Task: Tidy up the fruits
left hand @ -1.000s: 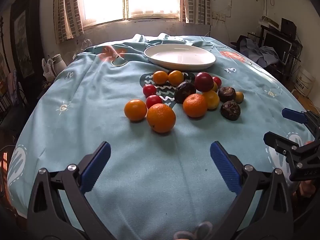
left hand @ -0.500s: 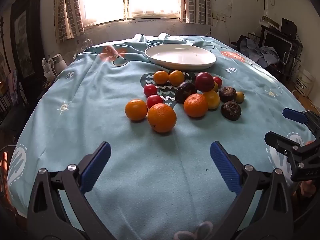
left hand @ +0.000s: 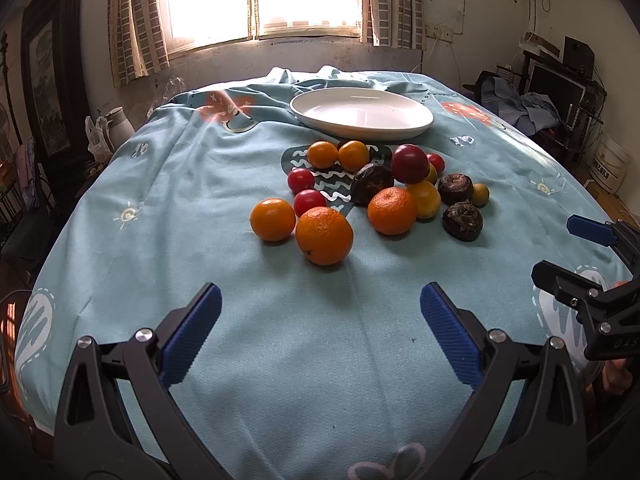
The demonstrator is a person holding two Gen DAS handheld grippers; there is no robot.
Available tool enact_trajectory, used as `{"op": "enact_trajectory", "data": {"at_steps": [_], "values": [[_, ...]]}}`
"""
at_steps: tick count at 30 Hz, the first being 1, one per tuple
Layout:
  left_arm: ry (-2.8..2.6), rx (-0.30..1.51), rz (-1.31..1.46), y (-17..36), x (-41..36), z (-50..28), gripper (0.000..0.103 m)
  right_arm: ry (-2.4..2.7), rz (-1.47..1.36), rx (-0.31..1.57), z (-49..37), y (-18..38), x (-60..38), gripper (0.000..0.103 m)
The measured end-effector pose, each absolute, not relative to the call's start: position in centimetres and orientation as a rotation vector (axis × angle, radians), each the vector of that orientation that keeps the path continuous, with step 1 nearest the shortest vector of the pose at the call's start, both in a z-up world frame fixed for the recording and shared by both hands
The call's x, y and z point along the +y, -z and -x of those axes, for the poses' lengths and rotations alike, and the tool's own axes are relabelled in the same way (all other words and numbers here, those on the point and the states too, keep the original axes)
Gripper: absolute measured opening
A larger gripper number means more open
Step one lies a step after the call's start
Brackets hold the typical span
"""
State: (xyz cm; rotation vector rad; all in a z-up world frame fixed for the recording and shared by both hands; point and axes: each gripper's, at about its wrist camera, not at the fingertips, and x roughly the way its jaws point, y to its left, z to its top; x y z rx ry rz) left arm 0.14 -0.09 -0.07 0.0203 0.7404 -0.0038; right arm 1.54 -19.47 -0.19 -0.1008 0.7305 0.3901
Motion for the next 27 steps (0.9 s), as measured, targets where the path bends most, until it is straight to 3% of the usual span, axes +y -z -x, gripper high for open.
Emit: {"op": "enact_trajectory", "data": {"at_steps": [27], "values": [[-0.004, 0.745, -0.020, 0.32, 0.49, 0.12, 0.101, -0.387, 0.092, 0.738, -1.56, 0.18, -19.51, 0.102]]}}
